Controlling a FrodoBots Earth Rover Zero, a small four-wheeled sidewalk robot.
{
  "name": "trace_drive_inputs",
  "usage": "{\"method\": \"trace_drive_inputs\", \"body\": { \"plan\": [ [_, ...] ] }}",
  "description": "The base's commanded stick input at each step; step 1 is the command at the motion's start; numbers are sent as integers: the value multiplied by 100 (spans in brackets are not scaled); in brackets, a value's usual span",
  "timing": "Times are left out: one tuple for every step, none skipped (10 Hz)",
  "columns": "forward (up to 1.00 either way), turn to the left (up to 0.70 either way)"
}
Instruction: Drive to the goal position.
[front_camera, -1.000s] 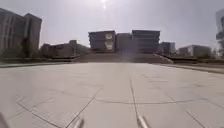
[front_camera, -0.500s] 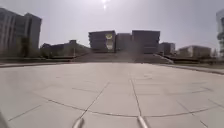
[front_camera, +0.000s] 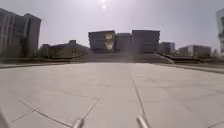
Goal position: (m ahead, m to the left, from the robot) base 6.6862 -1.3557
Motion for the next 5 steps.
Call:
{"method": "trace_drive_inputs", "body": {
  "plan": [
    [70,1],
    [70,1],
    [70,1],
    [70,1],
    [70,1]
  ]
}}
